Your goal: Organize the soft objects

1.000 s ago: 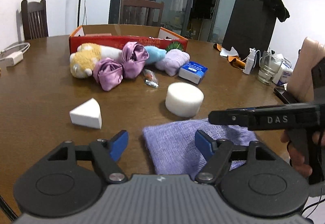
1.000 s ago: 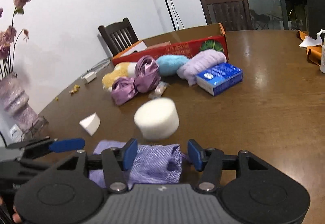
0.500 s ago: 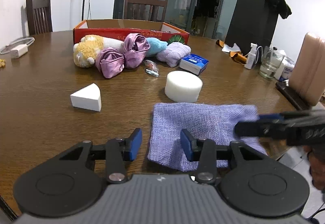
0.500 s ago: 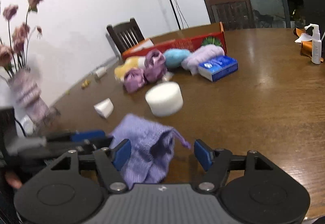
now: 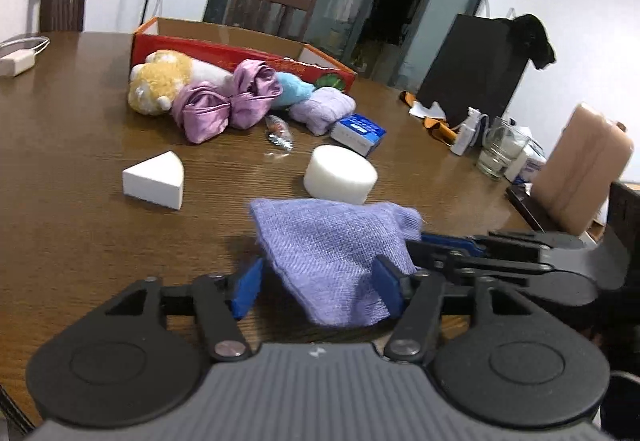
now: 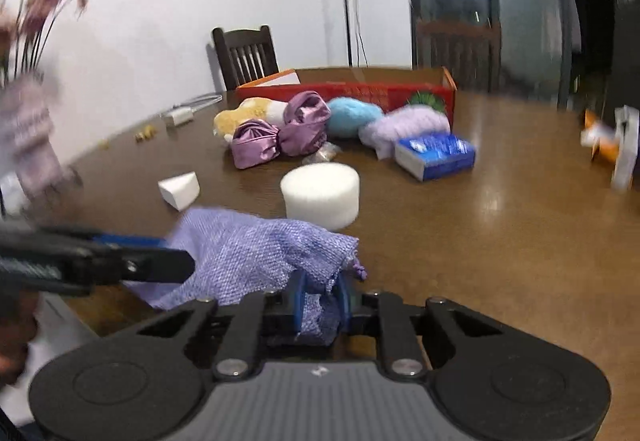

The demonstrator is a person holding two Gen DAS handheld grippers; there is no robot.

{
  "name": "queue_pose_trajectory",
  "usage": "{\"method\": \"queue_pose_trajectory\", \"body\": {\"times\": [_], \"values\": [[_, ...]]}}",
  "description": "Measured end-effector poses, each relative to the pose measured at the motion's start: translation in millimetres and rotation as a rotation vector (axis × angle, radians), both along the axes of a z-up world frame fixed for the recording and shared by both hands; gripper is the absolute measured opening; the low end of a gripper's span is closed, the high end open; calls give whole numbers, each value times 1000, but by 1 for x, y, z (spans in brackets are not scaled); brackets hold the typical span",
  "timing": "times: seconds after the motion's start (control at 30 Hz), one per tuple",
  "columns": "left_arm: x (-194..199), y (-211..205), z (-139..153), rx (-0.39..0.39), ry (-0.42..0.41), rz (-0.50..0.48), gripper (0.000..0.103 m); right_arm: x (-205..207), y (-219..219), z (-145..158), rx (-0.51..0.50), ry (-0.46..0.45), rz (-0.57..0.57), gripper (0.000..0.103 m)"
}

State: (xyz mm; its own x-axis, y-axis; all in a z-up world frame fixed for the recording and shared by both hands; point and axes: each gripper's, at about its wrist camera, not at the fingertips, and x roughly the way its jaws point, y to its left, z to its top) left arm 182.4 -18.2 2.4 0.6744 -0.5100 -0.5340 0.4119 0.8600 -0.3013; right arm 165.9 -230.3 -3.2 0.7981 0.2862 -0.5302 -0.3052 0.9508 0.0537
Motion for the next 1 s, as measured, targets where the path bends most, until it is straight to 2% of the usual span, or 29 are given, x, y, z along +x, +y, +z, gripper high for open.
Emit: {"method": "queue_pose_trajectory", "body": {"times": [0.03,0.07,0.1,0.17,0.23,0.37,0.5,0.63,0.73,0.87,1.0], "values": [[0,-2,0,9,-6,-5,62,-1,6,-1,-39,-21,2,17],[0,-4,-1,21,-7,-10,57,-1,12,-1,-82,-39,3,16],[1,-6,-1,30,-1,-14,39,-1,16,-1,-106,-47,7,14],[3,-7,-1,21,1,-48,25,-1,23,0,-143,-60,12,9],[4,-7,3,23,-18,-57,21,0,24,1,-156,-74,4,5],[20,-5,22,4,-69,-72,20,10,10,16,-57,-97,-1,4],[64,-5,53,-33,-139,-75,19,42,-4,47,9,-129,1,4],[137,-16,86,-17,-170,-72,19,100,-16,87,-4,-188,16,4],[204,-31,109,3,-151,-74,19,169,-25,112,-40,-201,20,4],[315,-62,120,54,-61,-59,19,284,-35,125,-87,-132,-8,4],[412,-93,98,133,51,-37,20,395,-38,114,-134,-1,-50,4]]}}
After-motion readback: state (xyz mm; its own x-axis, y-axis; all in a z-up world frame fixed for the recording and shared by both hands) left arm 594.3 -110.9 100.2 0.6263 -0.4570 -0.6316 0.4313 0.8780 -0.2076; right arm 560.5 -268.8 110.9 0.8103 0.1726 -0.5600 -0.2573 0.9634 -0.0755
